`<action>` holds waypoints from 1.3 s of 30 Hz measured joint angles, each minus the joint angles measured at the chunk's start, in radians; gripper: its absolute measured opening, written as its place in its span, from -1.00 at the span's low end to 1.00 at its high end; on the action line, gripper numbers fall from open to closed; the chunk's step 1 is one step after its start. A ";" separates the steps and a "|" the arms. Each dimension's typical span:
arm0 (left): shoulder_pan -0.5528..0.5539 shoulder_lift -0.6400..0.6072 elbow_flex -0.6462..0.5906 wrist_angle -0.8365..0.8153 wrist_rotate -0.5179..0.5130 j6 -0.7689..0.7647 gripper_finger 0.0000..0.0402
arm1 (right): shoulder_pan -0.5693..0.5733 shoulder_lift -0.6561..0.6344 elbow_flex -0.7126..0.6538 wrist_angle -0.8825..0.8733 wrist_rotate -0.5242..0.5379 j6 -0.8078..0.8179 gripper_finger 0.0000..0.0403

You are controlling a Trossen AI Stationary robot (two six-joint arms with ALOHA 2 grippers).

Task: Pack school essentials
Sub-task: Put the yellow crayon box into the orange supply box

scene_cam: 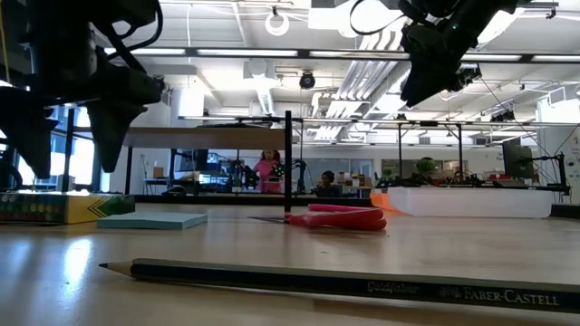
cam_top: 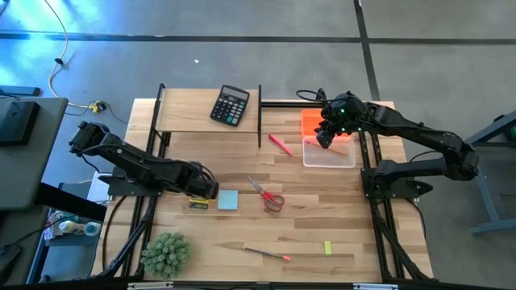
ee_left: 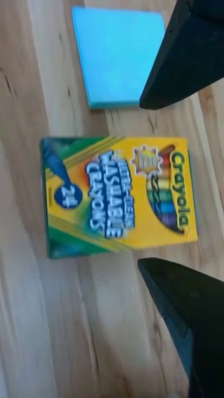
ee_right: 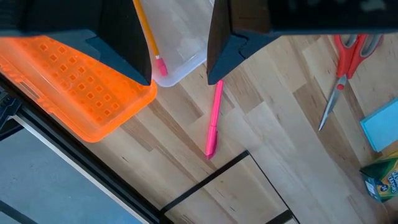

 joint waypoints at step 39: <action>0.000 0.206 0.000 0.082 0.021 0.017 0.99 | 0.000 0.000 0.000 0.004 0.000 0.000 -0.28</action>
